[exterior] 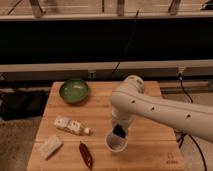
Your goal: Place the eraser in the ceramic cup
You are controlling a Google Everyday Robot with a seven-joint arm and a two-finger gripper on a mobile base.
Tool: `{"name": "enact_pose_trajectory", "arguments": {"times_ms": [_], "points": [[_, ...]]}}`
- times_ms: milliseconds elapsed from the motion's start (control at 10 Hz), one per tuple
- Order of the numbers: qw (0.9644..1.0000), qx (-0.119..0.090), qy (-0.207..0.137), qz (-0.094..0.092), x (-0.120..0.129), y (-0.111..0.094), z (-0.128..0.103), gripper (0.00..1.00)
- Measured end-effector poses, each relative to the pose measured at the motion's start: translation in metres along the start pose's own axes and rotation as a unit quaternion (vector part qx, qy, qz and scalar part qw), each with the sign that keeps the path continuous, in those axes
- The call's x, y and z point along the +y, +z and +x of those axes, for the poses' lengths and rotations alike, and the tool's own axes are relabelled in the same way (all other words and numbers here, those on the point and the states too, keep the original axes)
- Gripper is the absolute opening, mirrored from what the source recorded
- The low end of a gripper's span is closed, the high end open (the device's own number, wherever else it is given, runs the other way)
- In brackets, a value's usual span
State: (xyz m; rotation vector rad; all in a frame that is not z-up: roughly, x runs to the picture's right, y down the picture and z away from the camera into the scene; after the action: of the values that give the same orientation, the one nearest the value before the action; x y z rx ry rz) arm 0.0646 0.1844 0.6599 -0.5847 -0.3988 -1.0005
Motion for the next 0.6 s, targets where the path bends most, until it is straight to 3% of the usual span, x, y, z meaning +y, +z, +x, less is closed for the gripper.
{"name": "enact_pose_trajectory", "arguments": {"times_ms": [600], "points": [[0.9998, -0.005, -0.02, 0.002, 0.0022, 0.0076, -0.0061, 0.0]]}}
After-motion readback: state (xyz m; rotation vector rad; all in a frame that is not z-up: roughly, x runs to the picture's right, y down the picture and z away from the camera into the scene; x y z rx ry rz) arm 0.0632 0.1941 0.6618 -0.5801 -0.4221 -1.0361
